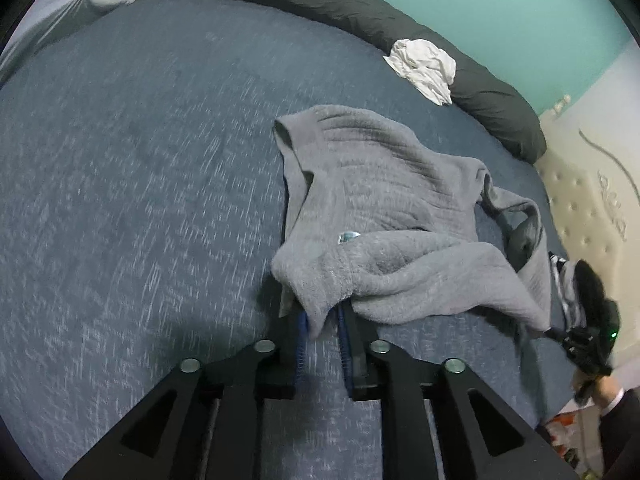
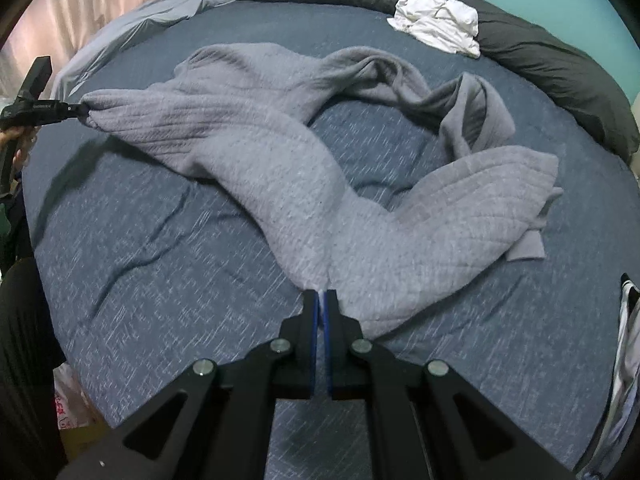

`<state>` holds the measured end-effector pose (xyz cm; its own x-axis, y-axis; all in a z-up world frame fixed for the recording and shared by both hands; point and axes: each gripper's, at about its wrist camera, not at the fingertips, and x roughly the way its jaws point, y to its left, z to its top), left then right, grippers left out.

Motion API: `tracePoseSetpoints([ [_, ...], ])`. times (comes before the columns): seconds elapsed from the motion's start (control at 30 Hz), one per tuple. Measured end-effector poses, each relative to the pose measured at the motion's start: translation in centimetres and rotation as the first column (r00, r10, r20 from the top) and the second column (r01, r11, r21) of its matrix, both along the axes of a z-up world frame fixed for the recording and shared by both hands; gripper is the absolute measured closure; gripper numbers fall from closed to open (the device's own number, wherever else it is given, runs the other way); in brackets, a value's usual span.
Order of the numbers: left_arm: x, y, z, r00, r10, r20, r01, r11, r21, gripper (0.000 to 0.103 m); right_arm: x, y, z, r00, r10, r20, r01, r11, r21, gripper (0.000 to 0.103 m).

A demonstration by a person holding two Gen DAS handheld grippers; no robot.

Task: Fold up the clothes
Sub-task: 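Lower the sweatshirt onto the bed and open both grippers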

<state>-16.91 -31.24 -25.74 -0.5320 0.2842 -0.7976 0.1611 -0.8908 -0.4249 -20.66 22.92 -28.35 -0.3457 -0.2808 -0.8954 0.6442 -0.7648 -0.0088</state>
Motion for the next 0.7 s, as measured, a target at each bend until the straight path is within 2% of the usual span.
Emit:
tracePoseSetpoints([
  [0.13,1.0,-0.7,0.2,1.0,0.025,-0.008,-0.025,1.0,0.004,0.081,0.6,-0.2,-0.4,0.999,0.025,0.024,-0.025,1.0,0.014,0.101],
  [0.27,1.4,-1.3,0.1,0.999,0.043,-0.008,-0.043,0.999,0.011,0.072,0.7,-0.2,-0.4,0.997,0.038,0.064,-0.04,0.999,0.03,0.1],
  [0.4,1.0,-1.1,-1.0,0.998,0.054,0.025,-0.055,0.998,0.014,0.071,0.8,0.4,-0.5,0.994,0.041,0.106,-0.046,0.998,0.039,0.1],
  [0.6,0.2,-1.0,-2.9,0.994,0.082,0.071,-0.085,0.996,0.034,0.07,-0.3,2.5,1.7,0.996,-0.009,0.094,0.013,0.999,-0.041,0.1],
  [0.7,0.0,-1.0,-3.1,0.994,0.085,0.074,-0.088,0.995,0.039,0.066,-0.9,3.6,3.0,0.996,-0.039,0.085,0.047,0.995,-0.086,0.098],
])
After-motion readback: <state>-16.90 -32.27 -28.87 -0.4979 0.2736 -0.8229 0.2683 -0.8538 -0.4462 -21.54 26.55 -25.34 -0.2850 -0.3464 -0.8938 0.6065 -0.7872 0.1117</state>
